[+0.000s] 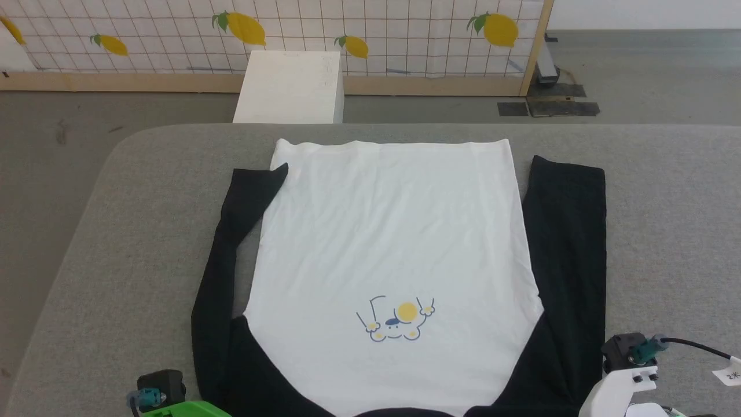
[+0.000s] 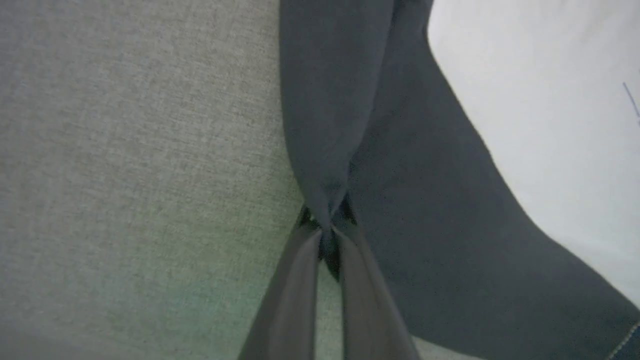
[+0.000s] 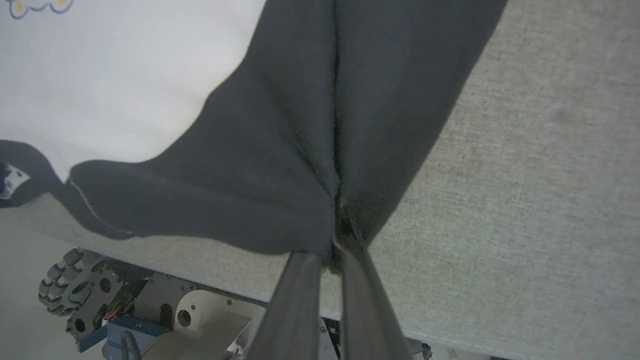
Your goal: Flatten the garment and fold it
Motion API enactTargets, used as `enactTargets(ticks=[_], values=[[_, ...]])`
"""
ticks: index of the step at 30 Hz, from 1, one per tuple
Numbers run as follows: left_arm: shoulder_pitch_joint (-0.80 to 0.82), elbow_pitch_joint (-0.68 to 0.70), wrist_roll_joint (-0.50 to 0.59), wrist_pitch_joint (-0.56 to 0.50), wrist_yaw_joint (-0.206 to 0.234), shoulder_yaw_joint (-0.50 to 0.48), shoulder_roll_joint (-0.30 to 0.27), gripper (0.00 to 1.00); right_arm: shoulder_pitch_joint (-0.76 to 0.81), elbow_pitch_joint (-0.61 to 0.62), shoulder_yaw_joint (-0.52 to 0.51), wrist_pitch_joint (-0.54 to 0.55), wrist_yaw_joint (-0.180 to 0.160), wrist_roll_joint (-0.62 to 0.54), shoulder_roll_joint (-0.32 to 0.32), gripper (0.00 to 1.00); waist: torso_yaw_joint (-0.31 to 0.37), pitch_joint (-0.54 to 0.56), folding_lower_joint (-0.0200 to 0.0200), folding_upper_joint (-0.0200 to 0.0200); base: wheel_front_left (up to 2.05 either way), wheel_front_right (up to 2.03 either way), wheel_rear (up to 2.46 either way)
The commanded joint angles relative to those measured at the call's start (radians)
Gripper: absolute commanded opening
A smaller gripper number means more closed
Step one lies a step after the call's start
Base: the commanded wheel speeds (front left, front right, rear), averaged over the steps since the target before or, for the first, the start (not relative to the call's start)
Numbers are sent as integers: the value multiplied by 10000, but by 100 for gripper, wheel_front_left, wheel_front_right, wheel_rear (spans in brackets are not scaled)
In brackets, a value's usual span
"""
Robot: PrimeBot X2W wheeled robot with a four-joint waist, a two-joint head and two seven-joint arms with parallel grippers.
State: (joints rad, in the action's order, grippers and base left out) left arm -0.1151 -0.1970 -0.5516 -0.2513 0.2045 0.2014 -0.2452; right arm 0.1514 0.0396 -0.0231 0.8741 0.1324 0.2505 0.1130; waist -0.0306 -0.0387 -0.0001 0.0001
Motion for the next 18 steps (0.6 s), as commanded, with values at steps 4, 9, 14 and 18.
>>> enactTargets(ticks=[4, 9, 14, 18], values=[[269, -106, -233, -74, -74, -100, -13, 100, -201, -177, -121, -82, -17, 11, -140, 100, -26, 22, 1, -1, 0, 0, 0], [52, 279, -560, -328, 48, -453, -202, 100, 205, 360, -605, 386, -17, 645, -146, 100, 16, 111, 1, -1, 0, 0, 0], [-157, 1278, -673, -400, 516, -1062, -540, 100, 454, 1736, -1803, 817, -17, 1064, -7, 100, 82, -38, 1, -1, 0, 0, 0], [-38, 2276, -415, 586, 531, -1557, -803, 100, -173, 2571, -2857, 179, -17, 977, 100, 100, 152, -264, 1, -1, 0, 0, 0]])
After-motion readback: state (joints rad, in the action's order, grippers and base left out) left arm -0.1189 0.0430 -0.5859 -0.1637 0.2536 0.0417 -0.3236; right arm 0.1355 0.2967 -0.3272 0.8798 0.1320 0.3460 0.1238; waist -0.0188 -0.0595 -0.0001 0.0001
